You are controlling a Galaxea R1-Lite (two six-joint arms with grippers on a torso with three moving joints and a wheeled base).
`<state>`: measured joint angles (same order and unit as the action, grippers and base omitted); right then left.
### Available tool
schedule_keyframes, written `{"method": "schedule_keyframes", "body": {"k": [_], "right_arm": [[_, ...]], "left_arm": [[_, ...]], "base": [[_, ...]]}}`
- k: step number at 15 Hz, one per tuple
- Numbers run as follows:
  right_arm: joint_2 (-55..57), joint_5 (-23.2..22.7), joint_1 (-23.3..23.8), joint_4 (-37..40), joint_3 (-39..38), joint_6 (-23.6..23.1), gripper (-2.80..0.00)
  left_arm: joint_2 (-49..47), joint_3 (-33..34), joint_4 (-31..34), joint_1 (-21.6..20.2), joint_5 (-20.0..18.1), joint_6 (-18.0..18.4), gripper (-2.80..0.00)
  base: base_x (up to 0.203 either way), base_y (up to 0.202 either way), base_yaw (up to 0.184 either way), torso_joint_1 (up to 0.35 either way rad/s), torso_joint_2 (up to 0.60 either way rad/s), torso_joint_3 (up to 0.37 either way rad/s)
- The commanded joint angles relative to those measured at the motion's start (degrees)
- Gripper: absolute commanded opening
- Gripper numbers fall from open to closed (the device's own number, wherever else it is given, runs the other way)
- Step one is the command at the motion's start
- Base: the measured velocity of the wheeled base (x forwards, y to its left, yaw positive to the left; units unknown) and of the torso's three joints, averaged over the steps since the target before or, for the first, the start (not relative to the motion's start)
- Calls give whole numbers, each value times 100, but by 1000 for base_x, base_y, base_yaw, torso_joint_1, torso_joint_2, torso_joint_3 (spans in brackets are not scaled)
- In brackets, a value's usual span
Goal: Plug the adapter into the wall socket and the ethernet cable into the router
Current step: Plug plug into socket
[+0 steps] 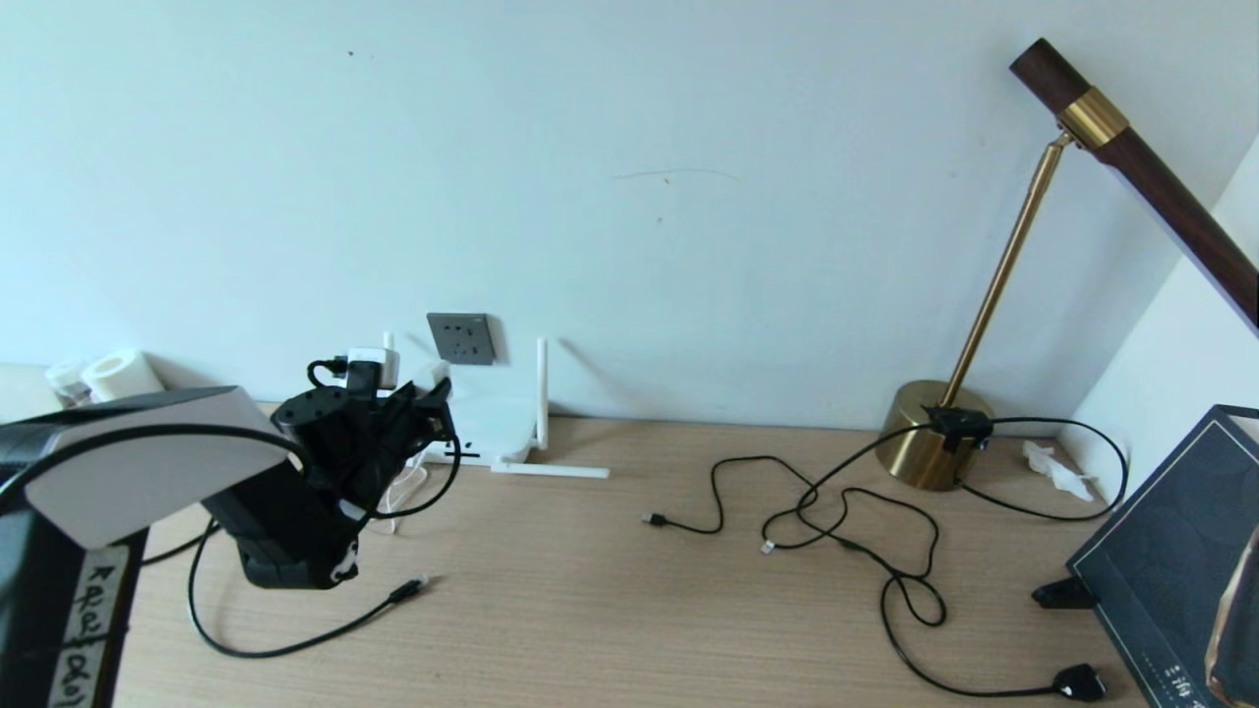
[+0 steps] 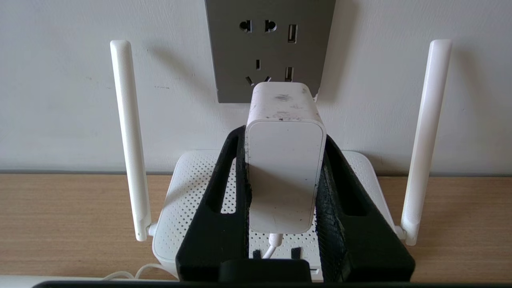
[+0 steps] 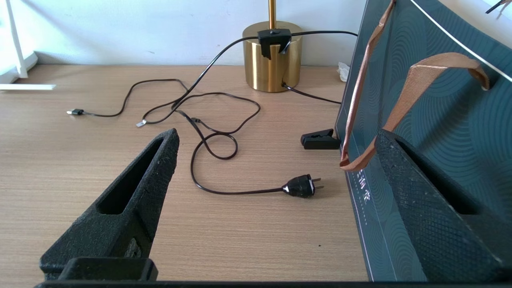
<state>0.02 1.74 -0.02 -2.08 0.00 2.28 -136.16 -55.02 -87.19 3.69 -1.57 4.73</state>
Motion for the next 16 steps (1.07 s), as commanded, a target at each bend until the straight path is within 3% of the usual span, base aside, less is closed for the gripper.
{"method": "schedule_keyframes", "body": {"k": [1, 16], "right_arm": [[-2, 2, -6, -2, -62, 1, 0], [-2, 2, -6, -2, -62, 1, 0]], "left_arm": [[-62, -156, -48, 0, -9, 10, -280], [-377, -887, -48, 44, -1, 186, -280]], "base": [[0, 0, 0, 0, 0, 0], [0, 0, 0, 0, 0, 0]]}}
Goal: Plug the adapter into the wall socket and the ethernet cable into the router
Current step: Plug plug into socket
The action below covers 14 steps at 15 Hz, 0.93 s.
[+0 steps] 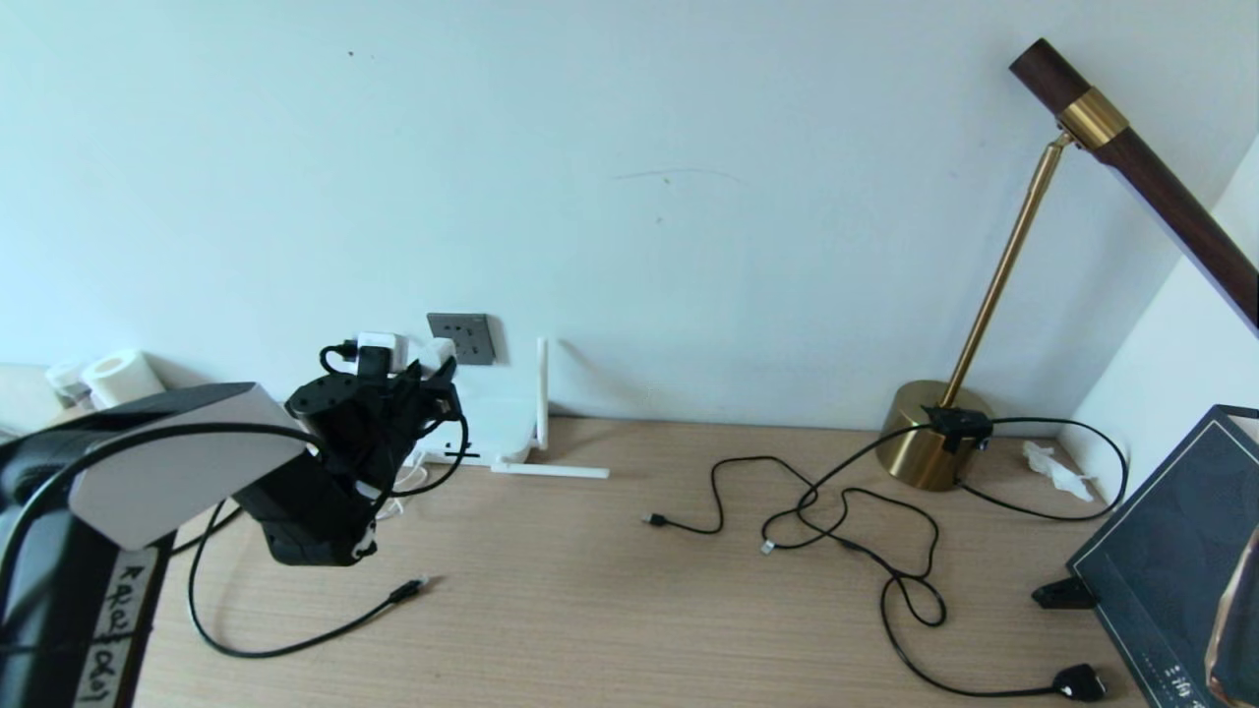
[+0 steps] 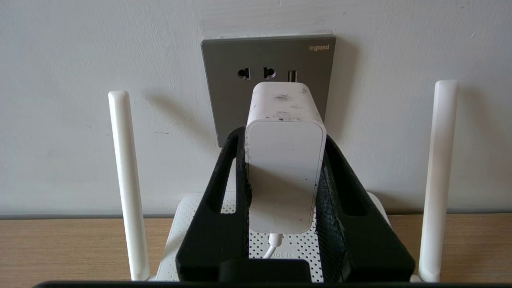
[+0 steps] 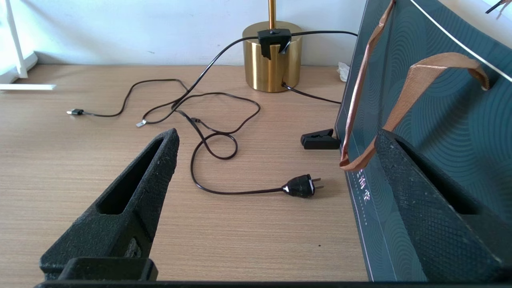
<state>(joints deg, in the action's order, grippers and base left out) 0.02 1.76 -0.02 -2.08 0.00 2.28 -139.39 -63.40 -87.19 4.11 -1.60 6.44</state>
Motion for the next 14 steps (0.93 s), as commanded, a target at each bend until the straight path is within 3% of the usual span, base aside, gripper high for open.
{"method": "schedule_keyframes", "body": {"k": [1, 9, 14], "right_arm": [[-2, 0, -6, -2, -69, 1, 0], [-2, 0, -4, -2, -62, 1, 0], [-2, 0, -6, -2, -62, 1, 0]], "left_arm": [[-62, -49, -48, 2, 1, 24, -280], [-158, -313, -48, -15, 54, 33, -280], [-141, -313, -48, -7, 397, 24, -280]], "base": [[0, 0, 0, 0, 0, 0], [0, 0, 0, 0, 0, 0], [0, 0, 0, 0, 0, 0]]}}
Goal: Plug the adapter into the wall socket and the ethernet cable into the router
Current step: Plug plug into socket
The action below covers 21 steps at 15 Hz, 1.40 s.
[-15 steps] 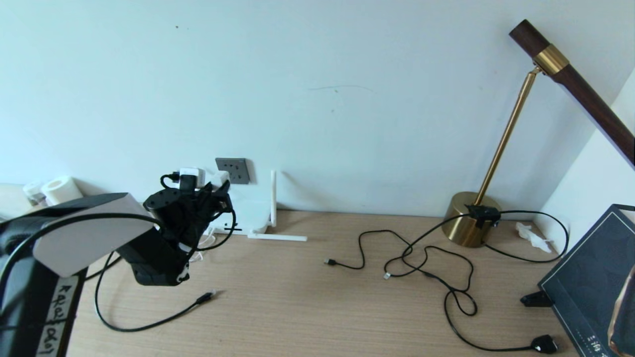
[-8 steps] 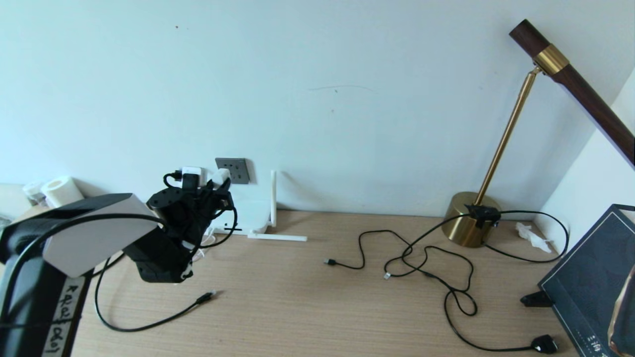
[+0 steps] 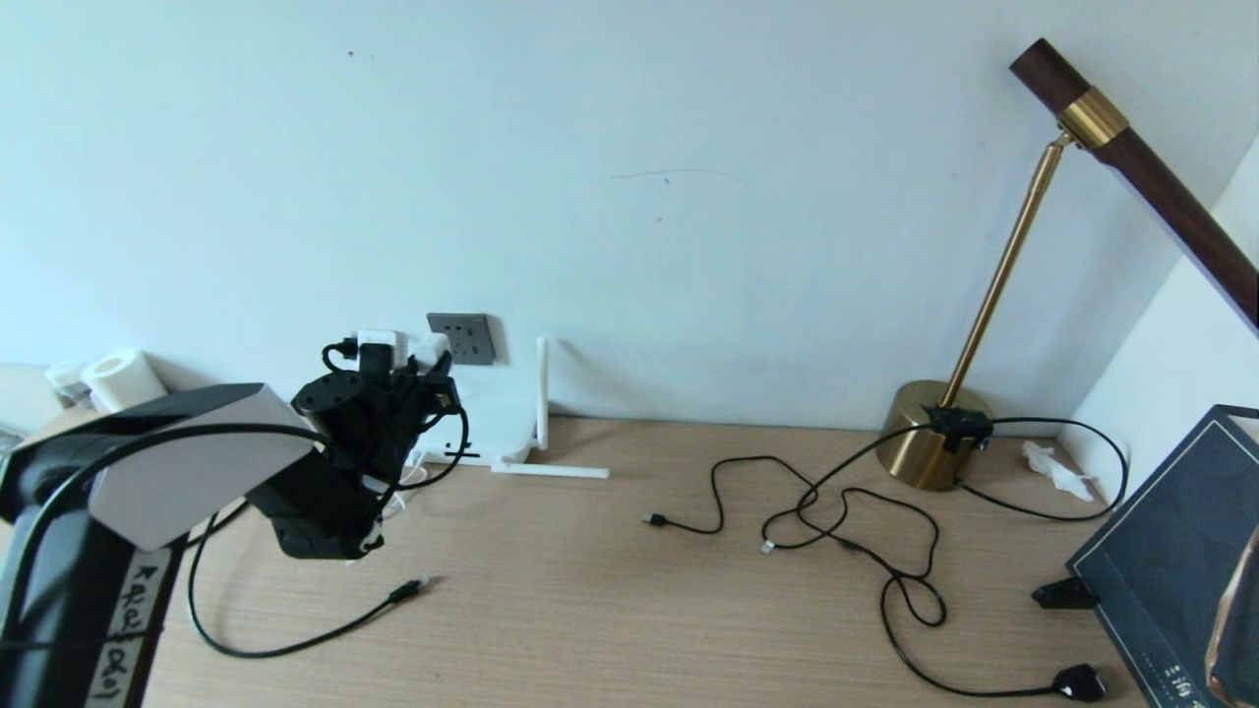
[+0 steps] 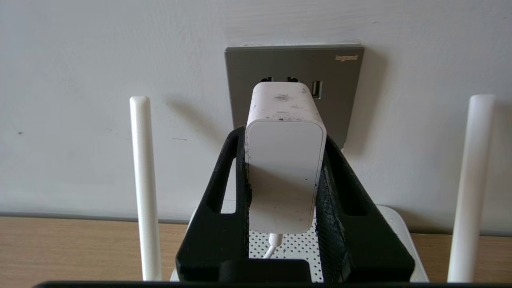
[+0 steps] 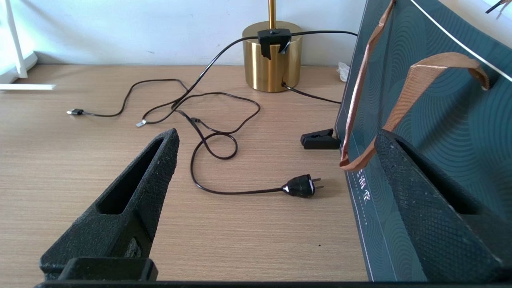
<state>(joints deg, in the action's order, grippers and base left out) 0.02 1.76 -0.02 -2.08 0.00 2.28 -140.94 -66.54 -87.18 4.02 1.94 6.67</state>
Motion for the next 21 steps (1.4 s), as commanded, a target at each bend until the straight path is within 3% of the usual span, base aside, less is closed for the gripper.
{"method": "schedule_keyframes", "body": {"k": [1, 13, 18, 21], "right_arm": [[-2, 0, -4, -2, -62, 1, 0], [-2, 0, -5, -2, -62, 1, 0], [-2, 0, -5, -2, -62, 1, 0], [-2, 0, -6, -2, -62, 1, 0]], "left_arm": [[13, -8, -48, 2, 78, 1, -280], [-121, -152, -48, 175, 808, -25, -280], [-241, -413, -48, 426, 1255, -25, -280], [-233, -409, -48, 441, 1300, -25, -280]], "base": [[0, 0, 0, 0, 0, 0], [0, 0, 0, 0, 0, 0], [0, 0, 0, 0, 0, 0], [0, 0, 0, 0, 0, 0]]}}
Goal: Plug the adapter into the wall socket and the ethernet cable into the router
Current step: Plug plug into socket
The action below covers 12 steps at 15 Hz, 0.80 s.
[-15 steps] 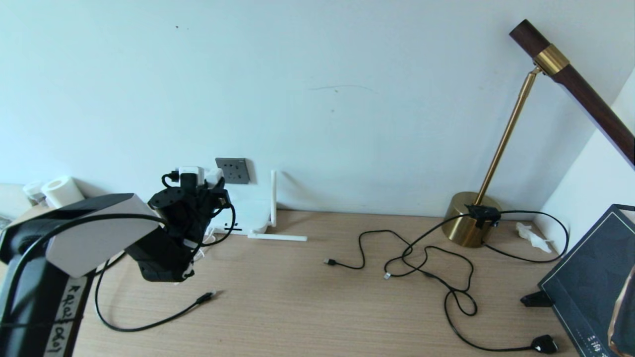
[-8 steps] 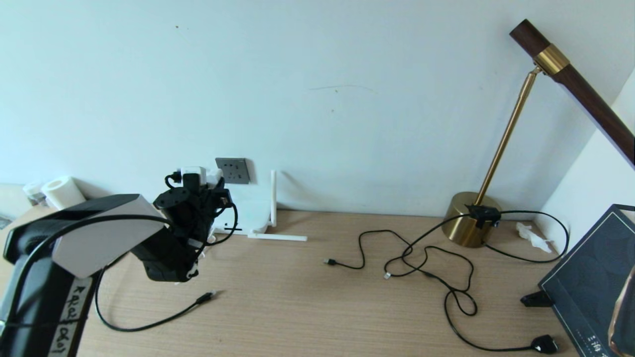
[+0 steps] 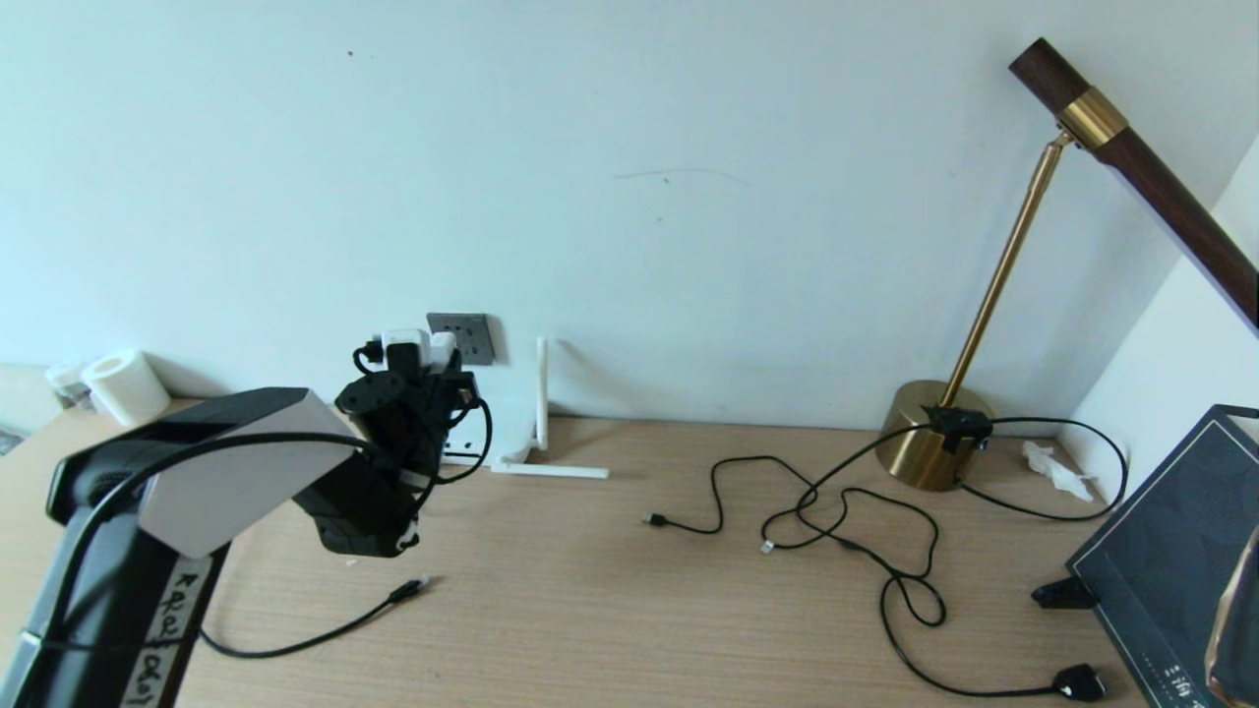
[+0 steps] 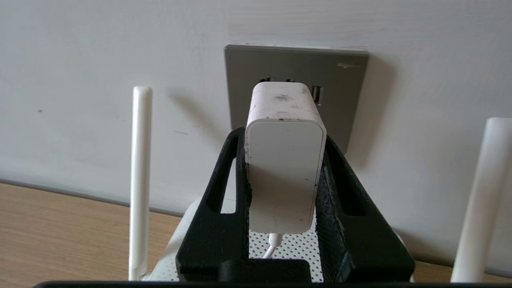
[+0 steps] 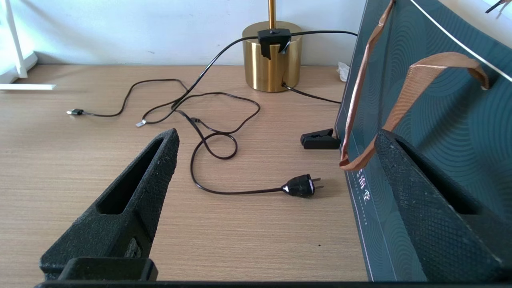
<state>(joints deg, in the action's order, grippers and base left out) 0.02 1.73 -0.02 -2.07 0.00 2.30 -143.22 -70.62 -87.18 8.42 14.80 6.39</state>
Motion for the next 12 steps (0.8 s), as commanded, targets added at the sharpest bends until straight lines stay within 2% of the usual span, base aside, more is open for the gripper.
{"method": "schedule_keyframes", "body": {"k": [1, 8, 12], "right_arm": [[-2, 3, -6, -4, -62, -2, 0], [-2, 3, -6, -4, -62, -2, 0], [-2, 3, -5, -4, -62, -2, 0]], "left_arm": [[2, 4, -48, -17, 13, 3, -280], [-40, -42, -48, -158, -74, 98, -280], [-172, -316, -48, -210, -74, 108, -280]], "base": [[0, 0, 0, 0, 0, 0], [0, 0, 0, 0, 0, 0], [0, 0, 0, 0, 0, 0]]}}
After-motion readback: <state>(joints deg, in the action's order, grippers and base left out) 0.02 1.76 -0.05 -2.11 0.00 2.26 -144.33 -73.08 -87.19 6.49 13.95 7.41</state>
